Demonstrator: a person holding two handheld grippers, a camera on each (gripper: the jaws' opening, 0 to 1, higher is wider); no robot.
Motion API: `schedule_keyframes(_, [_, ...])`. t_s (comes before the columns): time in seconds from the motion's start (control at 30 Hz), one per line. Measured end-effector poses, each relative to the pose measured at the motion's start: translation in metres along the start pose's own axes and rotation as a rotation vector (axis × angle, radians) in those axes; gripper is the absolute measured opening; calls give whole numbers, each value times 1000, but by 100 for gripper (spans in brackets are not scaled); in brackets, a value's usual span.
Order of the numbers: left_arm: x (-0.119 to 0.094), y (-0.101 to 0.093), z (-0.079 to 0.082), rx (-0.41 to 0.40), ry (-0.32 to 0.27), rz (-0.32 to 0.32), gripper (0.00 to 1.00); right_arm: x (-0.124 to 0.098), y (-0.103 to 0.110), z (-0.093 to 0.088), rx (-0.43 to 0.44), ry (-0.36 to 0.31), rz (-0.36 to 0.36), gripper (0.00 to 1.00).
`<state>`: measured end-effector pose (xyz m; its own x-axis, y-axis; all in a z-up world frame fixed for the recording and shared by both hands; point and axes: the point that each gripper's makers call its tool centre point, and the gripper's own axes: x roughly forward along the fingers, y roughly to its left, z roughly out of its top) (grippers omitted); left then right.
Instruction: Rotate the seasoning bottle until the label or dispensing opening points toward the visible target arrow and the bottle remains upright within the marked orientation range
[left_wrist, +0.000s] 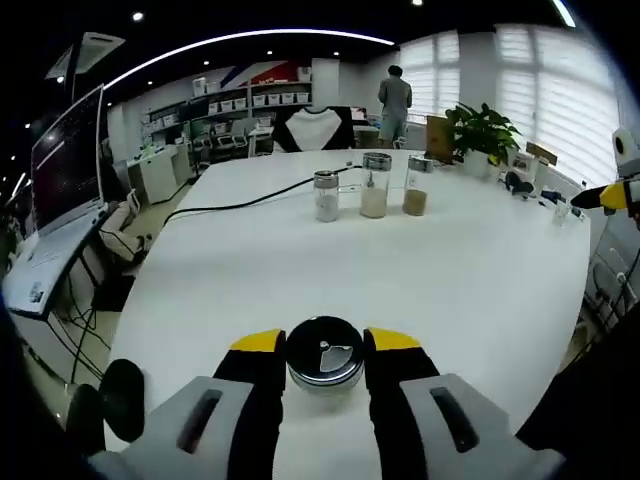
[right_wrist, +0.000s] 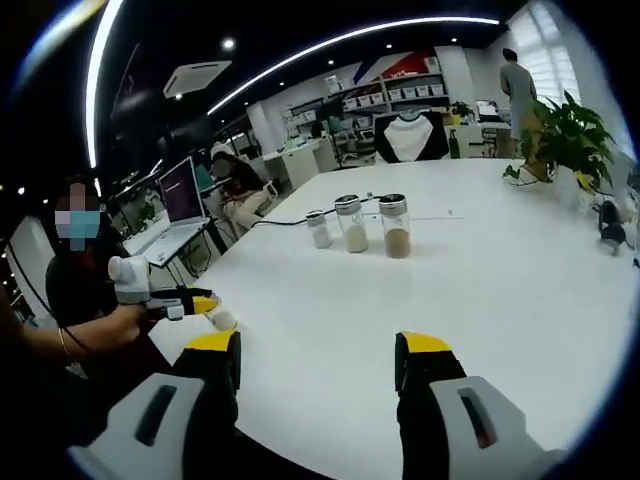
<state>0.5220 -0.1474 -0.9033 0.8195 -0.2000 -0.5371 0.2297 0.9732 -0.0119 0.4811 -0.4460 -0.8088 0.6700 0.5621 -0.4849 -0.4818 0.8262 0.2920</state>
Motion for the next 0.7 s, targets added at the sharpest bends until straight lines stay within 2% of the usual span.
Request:
schedule_keyframes(0.27, [5, 4, 5, -25, -14, 17, 32, 0, -3, -1, 8, 2, -3, 61])
schedule_keyframes(0.7, [8, 3, 6, 2, -14, 35, 33, -5, -5, -4, -6, 16, 6, 62])
